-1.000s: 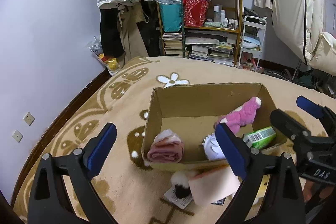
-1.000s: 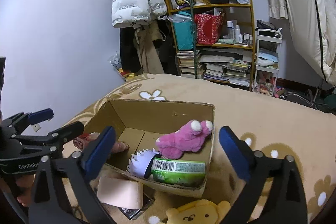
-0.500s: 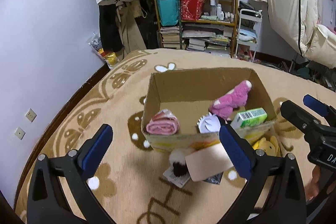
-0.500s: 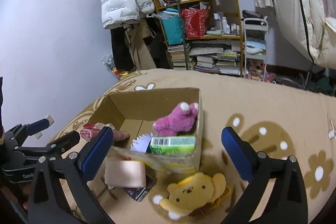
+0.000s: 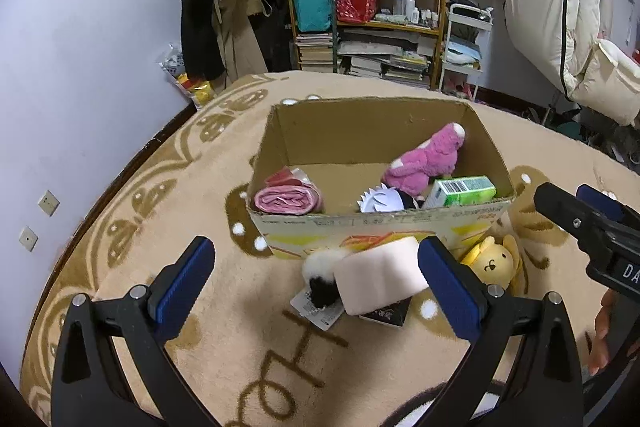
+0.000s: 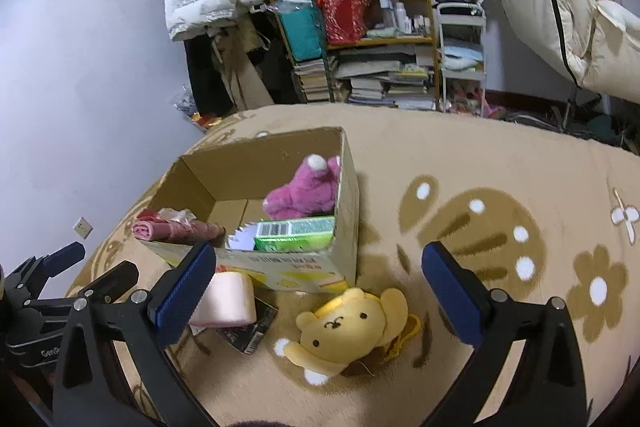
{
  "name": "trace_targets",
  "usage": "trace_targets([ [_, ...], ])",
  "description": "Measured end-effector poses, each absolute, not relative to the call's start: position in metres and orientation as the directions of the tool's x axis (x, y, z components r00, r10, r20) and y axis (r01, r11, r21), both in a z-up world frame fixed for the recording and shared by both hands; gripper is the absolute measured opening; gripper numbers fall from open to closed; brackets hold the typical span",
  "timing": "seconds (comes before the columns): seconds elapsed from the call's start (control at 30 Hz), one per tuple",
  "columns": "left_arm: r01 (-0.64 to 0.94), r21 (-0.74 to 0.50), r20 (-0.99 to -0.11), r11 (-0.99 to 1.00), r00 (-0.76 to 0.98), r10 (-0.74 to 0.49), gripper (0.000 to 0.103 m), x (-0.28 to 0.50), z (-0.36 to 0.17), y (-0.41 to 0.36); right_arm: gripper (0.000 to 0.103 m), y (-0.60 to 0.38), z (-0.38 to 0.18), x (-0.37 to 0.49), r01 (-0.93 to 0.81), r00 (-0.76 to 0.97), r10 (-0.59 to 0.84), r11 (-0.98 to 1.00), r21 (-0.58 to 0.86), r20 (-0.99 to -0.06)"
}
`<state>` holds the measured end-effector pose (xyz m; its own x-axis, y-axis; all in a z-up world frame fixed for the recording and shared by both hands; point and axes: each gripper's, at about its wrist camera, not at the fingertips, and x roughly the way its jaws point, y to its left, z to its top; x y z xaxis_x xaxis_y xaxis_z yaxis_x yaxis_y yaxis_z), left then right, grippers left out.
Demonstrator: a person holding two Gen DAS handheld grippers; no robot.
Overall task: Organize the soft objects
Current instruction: 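Move left tool to the white foam block while right tool approaches the yellow plush dog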
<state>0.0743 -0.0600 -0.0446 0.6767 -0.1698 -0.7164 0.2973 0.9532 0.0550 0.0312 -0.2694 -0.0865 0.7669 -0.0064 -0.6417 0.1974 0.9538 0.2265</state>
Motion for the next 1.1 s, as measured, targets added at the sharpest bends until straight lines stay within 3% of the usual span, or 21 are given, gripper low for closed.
trace_targets([
  [1.1, 0.389, 0.042, -0.801, 0.92, 0.564, -0.201, 0.101, 0.1, -0.104, -0.108, 0.103, -0.297, -0.151, 0.062, 0.319, 0.626, 0.051, 0.893, 0.316, -0.778],
])
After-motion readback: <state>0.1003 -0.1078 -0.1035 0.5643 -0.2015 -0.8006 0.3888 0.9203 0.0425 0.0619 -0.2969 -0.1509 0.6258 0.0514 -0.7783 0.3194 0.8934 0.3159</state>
